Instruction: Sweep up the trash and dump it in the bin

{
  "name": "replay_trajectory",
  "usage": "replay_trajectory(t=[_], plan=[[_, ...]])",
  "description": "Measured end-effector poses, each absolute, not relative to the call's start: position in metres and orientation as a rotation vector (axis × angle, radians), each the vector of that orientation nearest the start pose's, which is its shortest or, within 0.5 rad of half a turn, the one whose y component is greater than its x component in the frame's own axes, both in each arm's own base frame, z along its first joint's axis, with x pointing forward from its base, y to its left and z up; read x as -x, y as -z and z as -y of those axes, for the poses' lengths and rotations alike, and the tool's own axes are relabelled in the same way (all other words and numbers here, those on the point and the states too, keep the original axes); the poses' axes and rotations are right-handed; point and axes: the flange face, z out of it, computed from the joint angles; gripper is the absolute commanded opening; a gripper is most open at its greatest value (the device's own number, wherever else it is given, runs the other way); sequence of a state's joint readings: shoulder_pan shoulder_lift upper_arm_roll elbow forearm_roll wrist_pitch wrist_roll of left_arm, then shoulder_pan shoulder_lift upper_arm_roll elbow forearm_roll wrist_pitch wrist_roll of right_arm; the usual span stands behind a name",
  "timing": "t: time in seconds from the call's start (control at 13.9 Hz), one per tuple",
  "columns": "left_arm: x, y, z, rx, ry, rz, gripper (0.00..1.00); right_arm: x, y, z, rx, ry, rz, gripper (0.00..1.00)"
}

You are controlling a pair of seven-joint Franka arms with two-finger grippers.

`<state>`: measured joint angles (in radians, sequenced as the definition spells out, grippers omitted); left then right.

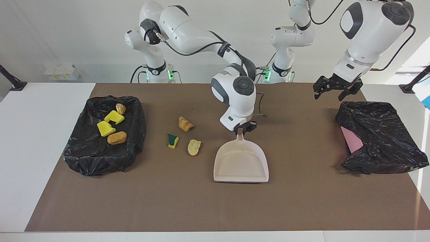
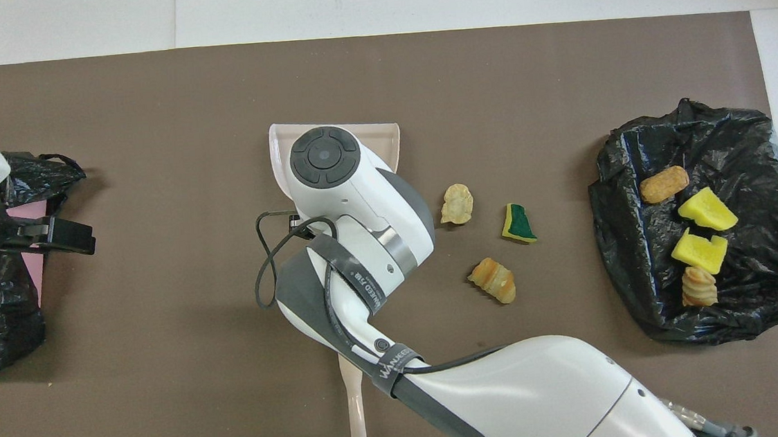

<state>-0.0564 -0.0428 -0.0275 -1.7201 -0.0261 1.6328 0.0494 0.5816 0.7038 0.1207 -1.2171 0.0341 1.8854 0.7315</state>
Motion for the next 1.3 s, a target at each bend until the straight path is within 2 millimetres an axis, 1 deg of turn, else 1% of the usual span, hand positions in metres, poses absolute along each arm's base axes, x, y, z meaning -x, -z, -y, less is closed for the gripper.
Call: replay_trajectory(t=[0.14,0.22,0.29,0.36,0.51,0.65,0.79,0.87,0.94,1.01,1.08,1.23,1.3], plan=[[-0.541,-0.583,0.049,3.164,-0.066,-0.206,1.00,-0.578,-0.361,-0.463,3.095,-0.122,-0.064,0.68],[-0.541,-0.583,0.050,3.177,-0.062,-0.203,1.00,-0.576,-0.362,-0.465,3.098,-0.115,-0.053,0.78],[-0.542,-0.584,0.051,3.190,-0.058,-0.202,1.00,-0.575,-0.364,-0.467,3.098,-0.112,-0.046,0.92],[-0.542,-0.583,0.052,3.198,-0.057,-0.200,1.00,-0.572,-0.370,-0.468,3.097,-0.106,-0.040,0.94],[-0.548,-0.578,0.056,3.205,-0.044,-0.205,1.00,-0.562,-0.393,-0.465,3.099,-0.104,-0.030,0.99],[-0.558,-0.566,0.070,3.215,-0.014,-0.237,1.00,-0.542,-0.418,-0.458,3.084,-0.136,-0.031,1.00],[-0.568,-0.545,0.098,3.212,-0.022,-0.300,1.00,-0.508,-0.439,-0.446,3.084,-0.176,-0.020,1.00],[-0.572,-0.534,0.113,3.210,-0.028,-0.331,1.00,-0.486,-0.447,-0.442,3.092,-0.192,0.001,1.00],[-0.575,-0.523,0.128,3.208,-0.038,-0.350,1.00,-0.461,-0.450,-0.441,3.104,-0.209,0.034,1.00],[-0.578,-0.512,0.144,3.209,-0.042,-0.348,1.00,-0.434,-0.448,-0.440,3.114,-0.226,0.068,1.00],[-0.580,-0.501,0.160,3.209,-0.044,-0.345,1.00,-0.410,-0.441,-0.441,3.113,-0.234,0.097,1.00],[-0.580,-0.481,0.191,3.207,-0.053,-0.362,1.00,-0.368,-0.415,-0.439,3.112,-0.242,0.139,1.00],[-0.581,-0.470,0.209,3.208,-0.046,-0.359,1.00,-0.348,-0.397,-0.440,3.116,-0.248,0.148,1.00]])
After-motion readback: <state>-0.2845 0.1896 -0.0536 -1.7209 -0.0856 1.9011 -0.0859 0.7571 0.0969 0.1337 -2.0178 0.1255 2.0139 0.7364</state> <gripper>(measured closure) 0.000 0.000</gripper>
